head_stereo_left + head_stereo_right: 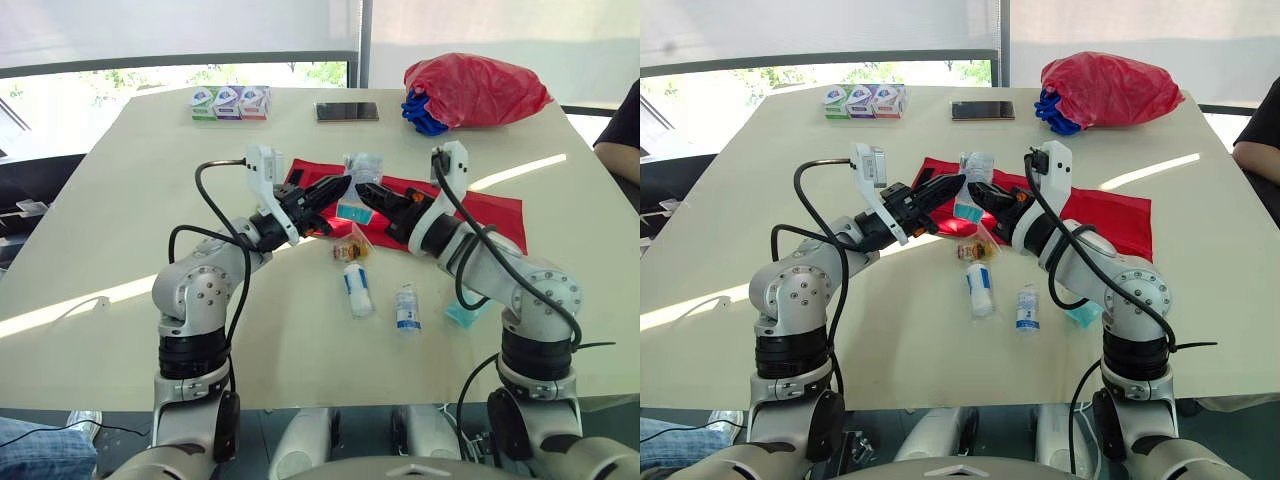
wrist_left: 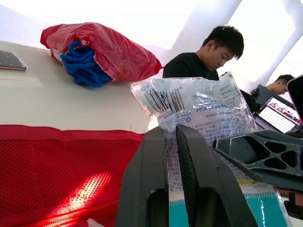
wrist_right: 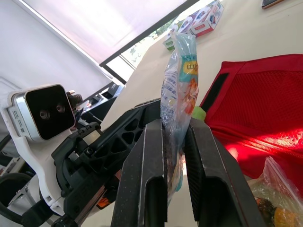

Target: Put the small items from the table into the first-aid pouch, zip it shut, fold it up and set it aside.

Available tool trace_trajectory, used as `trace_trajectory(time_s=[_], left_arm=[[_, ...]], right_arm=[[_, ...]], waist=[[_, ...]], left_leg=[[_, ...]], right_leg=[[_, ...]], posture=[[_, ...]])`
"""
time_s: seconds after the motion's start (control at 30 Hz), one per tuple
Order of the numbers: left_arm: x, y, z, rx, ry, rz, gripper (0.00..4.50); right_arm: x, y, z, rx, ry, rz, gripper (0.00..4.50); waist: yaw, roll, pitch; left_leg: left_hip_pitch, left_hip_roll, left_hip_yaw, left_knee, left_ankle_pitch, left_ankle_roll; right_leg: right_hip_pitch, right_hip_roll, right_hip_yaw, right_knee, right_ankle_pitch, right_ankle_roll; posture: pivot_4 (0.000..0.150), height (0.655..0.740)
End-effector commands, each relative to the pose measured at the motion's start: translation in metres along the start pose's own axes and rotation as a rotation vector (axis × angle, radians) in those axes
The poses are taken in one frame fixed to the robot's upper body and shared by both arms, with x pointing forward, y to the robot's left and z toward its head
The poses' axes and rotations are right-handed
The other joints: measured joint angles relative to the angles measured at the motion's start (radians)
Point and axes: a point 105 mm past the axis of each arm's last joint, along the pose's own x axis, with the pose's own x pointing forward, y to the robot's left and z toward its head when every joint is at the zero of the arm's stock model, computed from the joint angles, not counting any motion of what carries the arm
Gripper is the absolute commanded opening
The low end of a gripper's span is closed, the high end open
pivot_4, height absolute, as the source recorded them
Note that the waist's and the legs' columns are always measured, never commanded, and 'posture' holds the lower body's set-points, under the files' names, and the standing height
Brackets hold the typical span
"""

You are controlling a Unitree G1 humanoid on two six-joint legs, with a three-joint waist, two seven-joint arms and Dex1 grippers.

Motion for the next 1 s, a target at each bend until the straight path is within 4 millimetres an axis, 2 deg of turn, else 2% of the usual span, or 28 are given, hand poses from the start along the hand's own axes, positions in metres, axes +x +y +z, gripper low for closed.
trace_trajectory(time_s=[0.03,0.1,0.17,0.23,0.4,0.57,0.77,1.0], left_arm=[[-0.009,-0.001,0.019,0.062,-0.031,-0.039,1.72],[-0.013,0.01,0.025,0.098,-0.028,-0.005,2.76],[-0.016,0.018,0.03,0.127,-0.019,0.014,3.49],[-0.018,0.027,0.034,0.164,-0.005,0.041,4.48],[-0.029,0.076,0.026,0.414,0.162,0.19,4.48],[-0.032,0.113,0.004,0.649,0.376,0.192,4.48],[-0.024,0.14,-0.015,0.863,0.57,0.153,4.48],[0.0,0.144,-0.03,0.915,0.613,0.11,4.48]], right_arm=[[-0.011,-0.015,0.016,0.001,-0.066,-0.044,0.03],[-0.016,-0.018,0.016,0.001,-0.065,-0.039,0.03],[-0.021,-0.022,0.016,0.003,-0.061,-0.038,0.03],[-0.026,-0.025,0.015,0.002,-0.055,-0.035,0.03],[-0.04,-0.027,0.013,-0.002,-0.039,0.001,0.03],[-0.052,-0.02,0.004,-0.006,-0.001,0.064,0.03],[-0.056,-0.013,-0.002,0.0,0.011,0.088,0.03],[-0.056,-0.01,-0.006,0.017,-0.008,0.075,0.03]], waist=[[0.001,0.0,0.0],[0.0,0.001,0.0],[0.0,0.001,0.0],[0.0,0.001,0.0],[0.0,0.001,0.001],[0.004,0.001,0.001],[0.003,0.0,0.001],[0.003,-0.001,0.001]], left_leg=[[0.0,0.0,0.0,0.0,0.0,0.0],[0.0,0.0,0.0,0.0,0.0,0.0],[0.0,0.0,0.0,0.0,0.0,0.0],[0.0,0.001,0.0,-0.001,0.0,0.0],[0.0,0.0,0.001,-0.001,0.0,0.0],[0.0,0.0,0.001,-0.002,0.0,0.001],[-0.001,0.0,0.001,-0.002,-0.002,0.004],[-0.002,0.0,0.0,-0.002,-0.003,0.006]], right_leg=[[0.0,0.0,0.0,0.0,0.0,0.0],[0.0,0.0,0.0,0.0,0.0,0.0],[0.0,0.0,0.0,0.0,0.0,0.0],[0.0,0.001,0.0,0.0,0.0,0.0],[0.0,0.001,0.001,-0.001,0.0,0.0],[0.0,0.0,0.0,-0.001,0.0,0.0],[0.0,-0.001,0.0,-0.002,0.0,0.001],[0.0,-0.001,-0.001,-0.003,0.0,0.002]], posture=[[0.15,0.74],[0.15,0.74],[0.15,0.74],[0.15,0.74],[0.15,0.74],[0.15,0.74],[0.15,0.74],[0.15,0.74]])
